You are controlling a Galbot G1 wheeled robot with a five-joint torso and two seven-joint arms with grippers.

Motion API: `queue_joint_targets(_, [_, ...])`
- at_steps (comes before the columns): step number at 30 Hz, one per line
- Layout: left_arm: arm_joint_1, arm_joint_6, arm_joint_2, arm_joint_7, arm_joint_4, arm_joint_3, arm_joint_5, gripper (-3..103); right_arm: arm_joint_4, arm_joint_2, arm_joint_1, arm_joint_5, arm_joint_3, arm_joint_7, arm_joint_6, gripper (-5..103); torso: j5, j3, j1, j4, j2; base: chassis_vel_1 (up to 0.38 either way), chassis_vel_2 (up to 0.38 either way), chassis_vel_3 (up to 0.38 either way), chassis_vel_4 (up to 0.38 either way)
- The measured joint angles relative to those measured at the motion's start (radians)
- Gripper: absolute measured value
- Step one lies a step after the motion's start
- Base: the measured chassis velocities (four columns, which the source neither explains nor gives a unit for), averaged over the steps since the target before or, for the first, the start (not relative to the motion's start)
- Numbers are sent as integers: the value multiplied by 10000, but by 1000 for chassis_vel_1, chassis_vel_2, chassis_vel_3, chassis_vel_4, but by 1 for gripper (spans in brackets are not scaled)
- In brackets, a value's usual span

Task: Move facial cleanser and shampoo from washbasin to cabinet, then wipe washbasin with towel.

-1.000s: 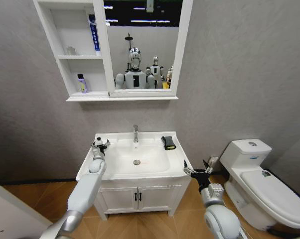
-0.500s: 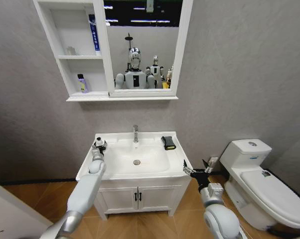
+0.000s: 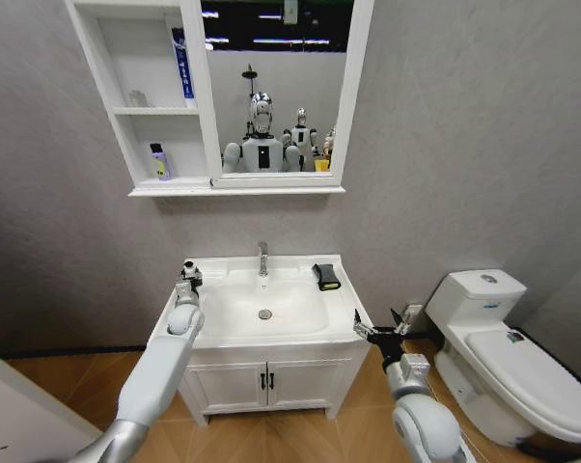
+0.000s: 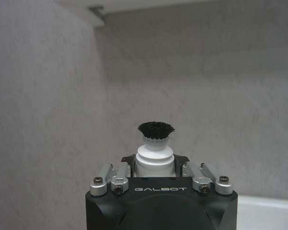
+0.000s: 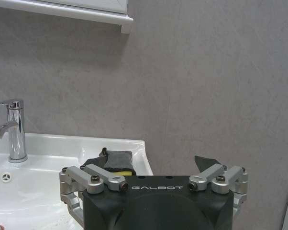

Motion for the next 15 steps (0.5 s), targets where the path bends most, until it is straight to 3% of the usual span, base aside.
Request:
queue_joint_targets(3, [-3, 601, 508, -737, -1042, 150, -668, 42, -50, 17, -21, -36, -3, -29, 59, 100, 2, 0, 0, -1, 0, 0, 0, 0, 0])
queue_joint_targets(5, [-76, 1494, 1243, -1702, -2384, 306, -1946, 42, -75, 31, -36, -72, -24, -33, 64, 100, -3, 0, 0, 3, 0, 0, 0, 0, 0])
queue_joint_targets(6, [-76, 1494, 1243, -1702, -2384, 306, -1946, 42, -75, 31, -36, -72, -24, -33, 64, 100, -3, 0, 0, 3, 0, 0, 0, 0, 0])
queue_joint_targets(7, [-169, 1986, 1664, -2127, -3006, 351, -2599, 42, -92, 35, -34, -82, -49, -34, 63, 100, -3, 0, -1, 1, 0, 0, 0, 0, 0])
queue_joint_targets(8, [-405, 2688, 2523, -2619, -3853, 371, -3593, 42, -139, 46, -11, -101, -97, -17, 53, 100, -3, 0, -1, 0, 0, 0, 0, 0, 0])
queue_joint_targets(9, [-405, 2688, 2523, -2619, -3853, 371, -3593, 42, -139, 46, -11, -101, -97, -17, 53, 100, -3, 0, -1, 0, 0, 0, 0, 0, 0])
queue_joint_targets(13, [-2087, 3903, 5212, -3027, -4987, 313, -6431, 42, -185, 39, 75, -129, -201, 45, -12, 100, 0, -1, -1, 8, 0, 0, 0, 0, 0])
queue_joint_targets(14, [-2087, 3903, 5212, -3027, -4987, 313, -6431, 42, -185, 39, 75, -129, -201, 45, -12, 100, 0, -1, -1, 8, 0, 0, 0, 0, 0])
queue_joint_targets(15, [-2980, 4120, 5700, -3029, -4980, 430, -7263, 42, -186, 14, 85, -129, -228, 43, -22, 100, -3, -1, 0, 5, 0, 0, 0, 0, 0])
